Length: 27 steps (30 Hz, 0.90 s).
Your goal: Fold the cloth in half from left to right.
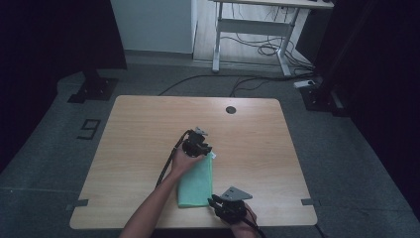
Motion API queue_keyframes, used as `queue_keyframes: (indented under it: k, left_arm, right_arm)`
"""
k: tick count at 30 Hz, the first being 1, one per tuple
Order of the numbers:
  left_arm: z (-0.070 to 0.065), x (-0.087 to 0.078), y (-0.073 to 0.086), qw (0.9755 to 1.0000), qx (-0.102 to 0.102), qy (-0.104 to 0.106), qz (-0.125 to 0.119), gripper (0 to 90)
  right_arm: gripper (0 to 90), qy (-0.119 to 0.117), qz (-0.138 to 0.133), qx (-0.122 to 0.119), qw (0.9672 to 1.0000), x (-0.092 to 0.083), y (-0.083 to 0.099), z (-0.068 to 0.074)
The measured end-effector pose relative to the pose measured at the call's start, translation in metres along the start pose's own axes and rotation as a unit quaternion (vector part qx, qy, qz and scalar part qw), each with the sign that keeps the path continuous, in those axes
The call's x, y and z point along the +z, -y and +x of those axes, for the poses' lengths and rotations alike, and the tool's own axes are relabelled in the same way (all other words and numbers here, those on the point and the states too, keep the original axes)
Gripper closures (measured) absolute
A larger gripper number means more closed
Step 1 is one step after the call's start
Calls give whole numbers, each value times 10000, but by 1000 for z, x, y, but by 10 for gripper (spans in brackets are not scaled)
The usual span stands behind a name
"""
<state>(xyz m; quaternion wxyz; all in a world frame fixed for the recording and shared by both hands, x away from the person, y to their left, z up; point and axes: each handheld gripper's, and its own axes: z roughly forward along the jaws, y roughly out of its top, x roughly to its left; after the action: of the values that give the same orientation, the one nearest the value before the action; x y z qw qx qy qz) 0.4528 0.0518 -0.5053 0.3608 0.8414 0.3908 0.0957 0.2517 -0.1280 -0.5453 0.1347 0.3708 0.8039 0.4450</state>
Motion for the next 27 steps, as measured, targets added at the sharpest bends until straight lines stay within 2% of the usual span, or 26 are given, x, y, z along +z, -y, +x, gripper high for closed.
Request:
queue_keyframes:
  k: [5,8,12,17,19,21,25,27]
  left_arm:
    - [15,-30,6,9996,-72,-158,-205,698]
    - [25,-39,16,9995,-100,-269,-129,688]
    - [40,-46,29,9994,-187,-277,-43,692]
    - [49,-43,39,9993,-188,-311,47,709]
    - [50,-40,41,9991,-144,-381,130,721]
    - [51,-36,42,9991,-158,-359,145,728]
    - [50,-27,44,9986,-1,-451,269,743]
    - [50,-23,45,9981,48,-486,367,744]
  right_arm:
    - [651,63,-91,-73,9999,-3,-5,-4]
    - [607,68,-123,-100,9999,-1,-10,-7]
    - [570,81,-137,-198,9997,6,-20,-10]
    - [563,-20,-94,-266,9996,29,-38,-17]
    - [569,-29,-92,-244,9997,40,-46,-21]
    - [576,-65,-67,-203,9998,51,-53,-25]
    - [578,75,140,-196,9997,71,-61,-30]
    - [578,165,366,-250,9989,78,-61,-30]
